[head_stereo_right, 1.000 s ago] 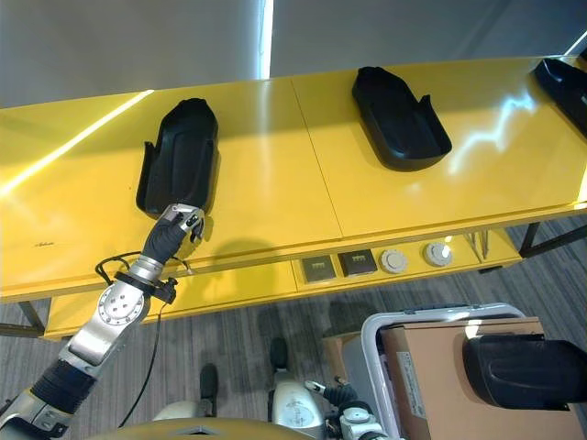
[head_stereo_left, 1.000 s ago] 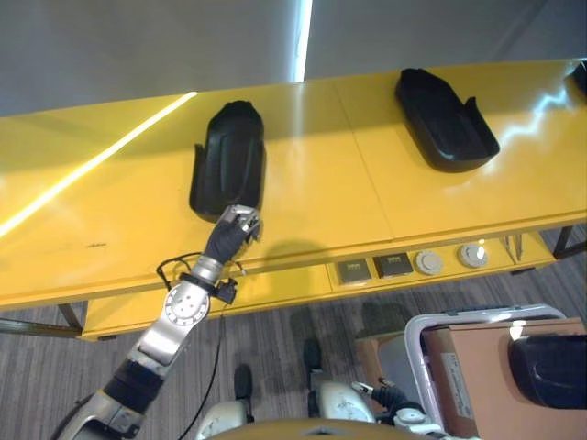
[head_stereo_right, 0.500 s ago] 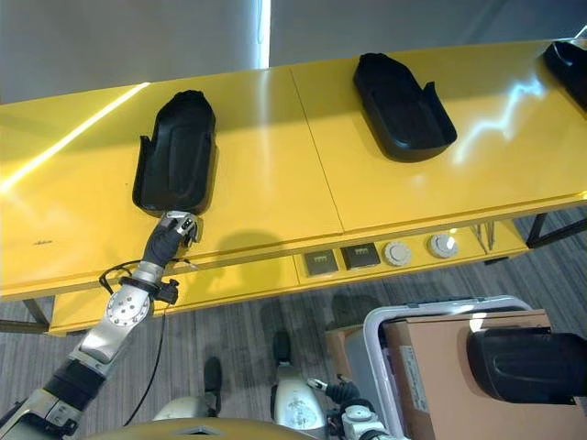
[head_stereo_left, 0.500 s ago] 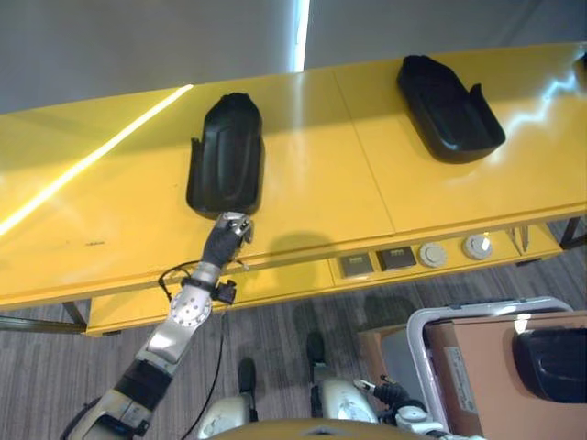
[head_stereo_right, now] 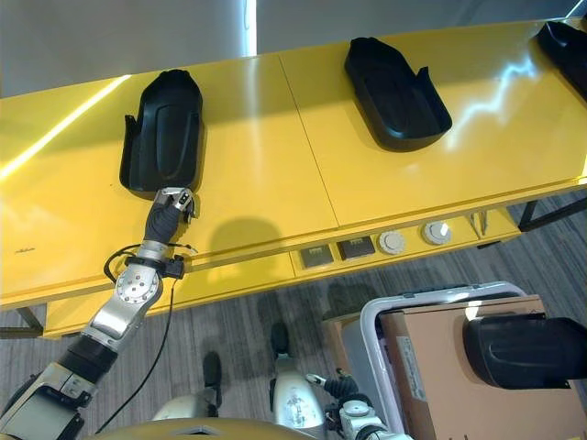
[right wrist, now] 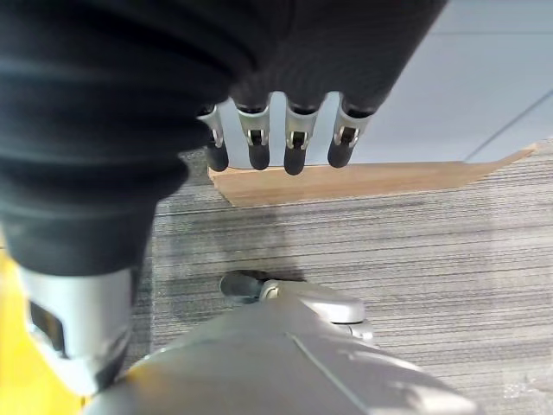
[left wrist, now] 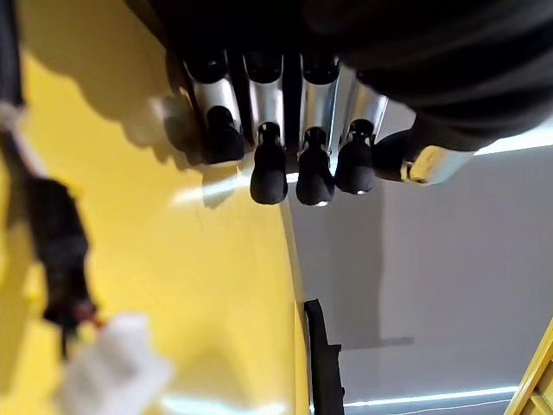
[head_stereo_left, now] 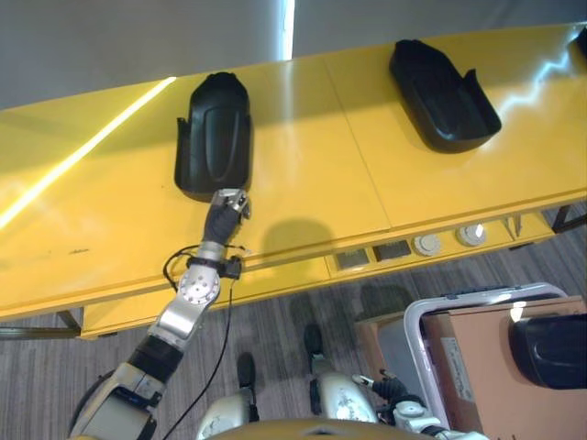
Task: Move parts from the plastic box to the shelf.
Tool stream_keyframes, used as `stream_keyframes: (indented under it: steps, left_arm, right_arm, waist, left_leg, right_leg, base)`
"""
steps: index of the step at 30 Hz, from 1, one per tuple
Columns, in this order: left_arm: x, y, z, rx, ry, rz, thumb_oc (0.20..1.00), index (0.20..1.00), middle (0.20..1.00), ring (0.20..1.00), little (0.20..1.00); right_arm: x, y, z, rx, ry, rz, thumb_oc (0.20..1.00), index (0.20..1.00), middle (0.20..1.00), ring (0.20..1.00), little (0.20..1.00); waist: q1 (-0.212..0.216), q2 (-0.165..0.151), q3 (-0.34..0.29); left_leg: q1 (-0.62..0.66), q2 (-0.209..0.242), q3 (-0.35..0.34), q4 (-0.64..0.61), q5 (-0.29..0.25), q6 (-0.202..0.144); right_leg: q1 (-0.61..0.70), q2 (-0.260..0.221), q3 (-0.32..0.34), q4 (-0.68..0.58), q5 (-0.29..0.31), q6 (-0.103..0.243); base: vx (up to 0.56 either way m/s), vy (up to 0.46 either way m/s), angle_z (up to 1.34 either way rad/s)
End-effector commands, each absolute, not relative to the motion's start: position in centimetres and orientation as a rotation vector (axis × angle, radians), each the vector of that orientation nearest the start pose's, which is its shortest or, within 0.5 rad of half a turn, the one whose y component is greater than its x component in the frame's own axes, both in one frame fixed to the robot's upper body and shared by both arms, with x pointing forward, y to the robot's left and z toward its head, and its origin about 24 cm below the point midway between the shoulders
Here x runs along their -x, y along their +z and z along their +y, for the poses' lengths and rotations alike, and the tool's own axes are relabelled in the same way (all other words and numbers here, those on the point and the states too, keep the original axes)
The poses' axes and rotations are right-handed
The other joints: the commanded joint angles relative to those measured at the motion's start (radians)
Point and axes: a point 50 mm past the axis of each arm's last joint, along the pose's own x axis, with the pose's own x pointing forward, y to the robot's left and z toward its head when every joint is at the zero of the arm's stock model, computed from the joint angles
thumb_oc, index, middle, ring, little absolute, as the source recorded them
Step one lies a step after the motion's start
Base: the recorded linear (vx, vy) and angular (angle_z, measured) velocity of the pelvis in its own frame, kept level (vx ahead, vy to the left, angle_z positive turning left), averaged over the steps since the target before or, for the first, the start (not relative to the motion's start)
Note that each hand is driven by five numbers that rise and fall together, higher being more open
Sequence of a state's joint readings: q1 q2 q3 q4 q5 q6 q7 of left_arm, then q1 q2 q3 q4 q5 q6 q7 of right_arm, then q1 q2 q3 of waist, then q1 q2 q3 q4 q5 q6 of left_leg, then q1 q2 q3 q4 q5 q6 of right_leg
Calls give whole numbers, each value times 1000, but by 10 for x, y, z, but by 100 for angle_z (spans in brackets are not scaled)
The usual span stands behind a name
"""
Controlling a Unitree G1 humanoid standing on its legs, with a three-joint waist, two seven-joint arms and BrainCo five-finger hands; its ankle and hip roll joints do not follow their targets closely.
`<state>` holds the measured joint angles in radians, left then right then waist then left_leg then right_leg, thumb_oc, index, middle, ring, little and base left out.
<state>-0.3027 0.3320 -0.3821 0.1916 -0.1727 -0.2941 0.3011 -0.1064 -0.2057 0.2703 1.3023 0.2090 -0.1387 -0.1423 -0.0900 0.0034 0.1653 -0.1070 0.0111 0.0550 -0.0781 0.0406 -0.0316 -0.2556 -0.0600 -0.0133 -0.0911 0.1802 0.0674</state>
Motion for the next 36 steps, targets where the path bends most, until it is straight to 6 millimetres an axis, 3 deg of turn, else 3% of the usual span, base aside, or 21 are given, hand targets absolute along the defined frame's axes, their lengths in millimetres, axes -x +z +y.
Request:
stream_keyframes:
  steps: [1, 6, 11, 12, 13, 15, 20, 24, 26, 28, 32, 33, 34, 36]
  left_arm:
    - [-305, 105, 135, -123, -52, -394, 200, 200, 200, 200, 200]
    - [-296, 106, 133, -115, -109, -403, 200, 200, 200, 200, 200]
    - [-257, 103, 139, -81, -254, -404, 200, 200, 200, 200, 200]
    - [-257, 103, 139, -81, -254, -402, 200, 200, 200, 200, 200]
    - [-250, 104, 138, -84, -291, -406, 344, 344, 344, 344, 344]
    - [-238, 104, 140, -129, -334, -408, 1000, 1000, 1000, 1000, 1000]
    - [-227, 104, 141, -117, -351, -404, 1000, 1000, 1000, 1000, 1000]
    - [-230, 105, 133, -171, -421, -406, 1000, 1000, 1000, 1000, 1000]
    - [-234, 105, 137, -192, -395, -414, 1000, 1000, 1000, 1000, 1000]
    - [-237, 105, 141, -211, -373, -416, 1000, 1000, 1000, 1000, 1000]
    - [-240, 107, 155, -248, -298, -424, 1000, 1000, 1000, 1000, 1000]
    - [-239, 103, 158, -233, -277, -406, 1000, 1000, 1000, 1000, 1000]
    - [-239, 103, 158, -233, -277, -405, 1000, 1000, 1000, 1000, 1000]
    - [-239, 95, 156, -205, -278, -369, 1000, 1000, 1000, 1000, 1000]
  right_arm:
    - [-134, -155, -202, 250, -117, 1033, 1000, 1000, 1000, 1000, 1000]
    - [-130, -155, -205, 236, -136, 1044, 1000, 1000, 1000, 1000, 1000]
    - [-118, -159, -209, 204, -166, 1087, 1000, 1000, 1000, 1000, 1000]
    - [-118, -159, -209, 204, -165, 1088, 1000, 1000, 1000, 1000, 1000]
    - [-116, -159, -210, 201, -169, 1094, 1000, 1000, 1000, 1000, 1000]
    - [-108, -162, -211, 175, -194, 1121, 1000, 1000, 1000, 1000, 1000]
    - [-105, -162, -211, 118, -241, 1120, 1000, 1000, 1000, 1000, 1000]
    - [-87, -167, -206, 12, -321, 1141, 1000, 1000, 1000, 1000, 1000]
    - [-86, -167, -204, 12, -323, 1148, 1000, 1000, 1000, 1000, 1000]
    - [-84, -168, -204, 17, -316, 1152, 1000, 1000, 1000, 1000, 1000]
    - [-73, -169, -208, 43, -321, 1180, 1000, 1000, 1000, 1000, 1000]
    - [-61, -171, -210, 74, -313, 1224, 1000, 1000, 1000, 1000, 1000]
    - [-61, -171, -210, 74, -313, 1224, 1000, 1000, 1000, 1000, 1000]
    - [-56, -172, -210, 108, -285, 1251, 1000, 1000, 1000, 1000, 1000]
  waist:
    - [-17, -15, 6]
    - [-11, -15, 3]
    - [20, -25, -36]
    - [20, -25, -35]
    - [24, -29, -44]
    - [38, -40, -77]
    - [51, -62, -105]
    - [12, -88, -66]
    - [-11, -86, -55]
    - [-12, -82, -47]
    - [13, -56, -23]
    - [40, -60, -43]
    - [40, -59, -42]
    - [39, -58, -66]
  left_leg:
    - [-73, 65, -47, -9, 10, -44]
    - [-57, 65, -48, -9, 4, -41]
    - [9, 63, -61, -9, -25, -34]
    - [11, 62, -62, -9, -26, -34]
    - [29, 61, -69, -9, -31, -32]
    - [66, 57, -79, -9, -49, -23]
    - [102, 29, -73, -3, -68, 4]
    - [131, -5, -45, 22, -106, 43]
    - [137, -23, 15, 32, -122, 61]
    - [146, -17, 58, 39, -132, 68]
    - [164, 13, 158, 59, -144, 72]
    - [181, 29, 214, 60, -165, 54]
    - [182, 30, 214, 60, -166, 54]
    - [191, 46, 244, 76, -167, 38]
  right_leg:
    - [75, -77, -2, 4, -117, 80]
    - [92, -78, -5, 4, -121, 82]
    - [173, -85, -27, 4, -141, 83]
    - [175, -85, -27, 4, -142, 83]
    - [195, -85, -31, 7, -147, 82]
    - [236, -94, -41, 9, -158, 87]
    - [253, -120, -31, 31, -151, 107]
    - [197, -155, 29, 162, -122, 144]
    - [152, -172, 67, 131, -58, 157]
    - [113, -161, 87, 172, -58, 162]
    - [97, -203, -177, 292, -129, 109]
    - [161, -213, -344, 263, -168, 109]
    - [163, -212, -345, 262, -167, 109]
    - [204, -167, -332, 171, -169, 103]
  base:
    - [0, 0, 0]
    - [0, 0, 0]
    - [46, 14, 2]
    - [70, 17, 9]
    - [50, 39, 15]
    - [61, 83, 32]
    - [-3, 138, 13]
    - [-94, 212, -19]
    - [-160, 288, -53]
    - [-75, 146, -168]
    - [-78, -3, -185]
    - [-2, -127, -134]
    - [101, -259, -92]
    - [115, -280, -101]
